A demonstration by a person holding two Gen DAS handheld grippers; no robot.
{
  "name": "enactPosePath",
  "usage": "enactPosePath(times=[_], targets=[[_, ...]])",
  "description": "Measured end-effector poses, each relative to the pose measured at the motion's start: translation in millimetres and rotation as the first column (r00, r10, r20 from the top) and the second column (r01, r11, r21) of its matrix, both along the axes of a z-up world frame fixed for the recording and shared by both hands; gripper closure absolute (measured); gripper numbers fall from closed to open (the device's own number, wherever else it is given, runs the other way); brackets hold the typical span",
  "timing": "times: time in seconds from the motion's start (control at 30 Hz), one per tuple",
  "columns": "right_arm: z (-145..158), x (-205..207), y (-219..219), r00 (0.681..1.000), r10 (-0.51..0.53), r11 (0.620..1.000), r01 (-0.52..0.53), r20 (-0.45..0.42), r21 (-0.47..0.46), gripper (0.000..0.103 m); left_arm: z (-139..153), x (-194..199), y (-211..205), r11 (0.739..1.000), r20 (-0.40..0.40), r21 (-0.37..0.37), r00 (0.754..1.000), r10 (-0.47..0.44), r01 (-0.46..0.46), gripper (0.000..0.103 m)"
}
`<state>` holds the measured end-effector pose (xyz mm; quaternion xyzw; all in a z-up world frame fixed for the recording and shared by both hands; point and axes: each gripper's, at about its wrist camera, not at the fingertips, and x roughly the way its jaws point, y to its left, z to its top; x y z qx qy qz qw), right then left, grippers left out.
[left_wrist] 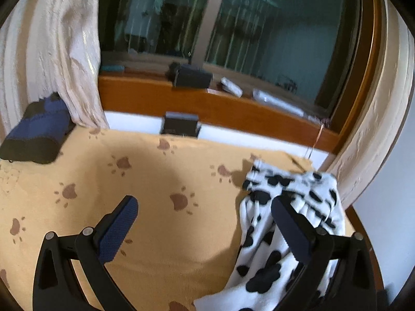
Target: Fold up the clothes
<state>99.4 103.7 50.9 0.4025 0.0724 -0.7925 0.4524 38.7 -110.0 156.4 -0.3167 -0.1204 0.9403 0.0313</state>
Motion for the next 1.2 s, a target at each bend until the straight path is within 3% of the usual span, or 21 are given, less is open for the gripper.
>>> enactPosePath(times=[0.13, 0.27, 0.5, 0.57, 0.6, 0.63, 0.7, 0.73, 0.93, 1.07, 1.2], targets=[[8.5, -45.7, 18.4, 0.983, -0.144, 0.986, 0.152, -0.111, 0.069, 0.029, -19.9, -8.5, 13.8, 0.999, 0.05, -0.026, 0.998, -0.029, 0.03, 0.0], [12.5, -102.5, 26.0, 0.937, -0.264, 0.941, 0.302, -0.227, 0.152, 0.029, -37.7, -18.1, 31.6, 0.996, 0.098, -0.05, 0.992, -0.074, 0.079, 0.0], [19.3, -201.7, 39.4, 0.794, -0.418, 0.795, 0.555, -0.441, 0.245, 0.029, -55.7, -25.8, 56.0, 0.982, 0.155, -0.124, 0.98, -0.124, 0.144, 0.0], [8.5, -223.3, 46.3, 0.788, -0.446, 0.756, 0.586, -0.424, 0.292, 0.03, -57.6, -27.1, 59.4, 0.979, 0.16, -0.136, 0.978, -0.131, 0.153, 0.0], [3.2, -234.2, 49.8, 0.784, -0.461, 0.736, 0.6, -0.416, 0.315, 0.041, -58.5, -28.0, 61.0, 0.977, 0.164, -0.143, 0.977, -0.134, 0.158, 0.0], [-2.0, -244.8, 53.4, 0.779, -0.476, 0.714, 0.613, -0.409, 0.337, 0.067, -59.2, -29.0, 62.4, 0.975, 0.167, -0.15, 0.976, -0.137, 0.163, 0.0], [6.3, -250.3, 68.9, 0.751, -0.539, 0.699, 0.652, -0.383, 0.296, 0.085, -60.7, -31.1, 65.2, 0.971, 0.172, -0.164, 0.975, -0.143, 0.172, 0.0], [13.5, -248.5, 77.6, 0.733, -0.567, 0.695, 0.671, -0.374, 0.261, 0.088, -61.6, -32.3, 66.5, 0.97, 0.175, -0.171, 0.974, -0.145, 0.175, 0.0], [101.4, -190.1, 125.9, 0.514, -0.698, 0.612, 0.79, -0.499, -0.043, 0.09, -65.6, -36.6, 72.5, 0.968, 0.19, -0.163, 0.969, -0.16, 0.192, 0.0], [157.7, -118.8, 162.9, 0.329, -0.765, 0.523, 0.819, -0.554, -0.236, 0.09, -63.8, -35.0, 77.8, 0.966, 0.187, -0.163, 0.967, -0.172, 0.203, 0.0], [180.2, -74.0, 203.0, 0.241, -0.828, 0.435, 0.845, -0.506, -0.31, 0.086, -59.4, -33.1, 82.9, 0.964, 0.178, -0.159, 0.967, -0.185, 0.214, 0.0]])
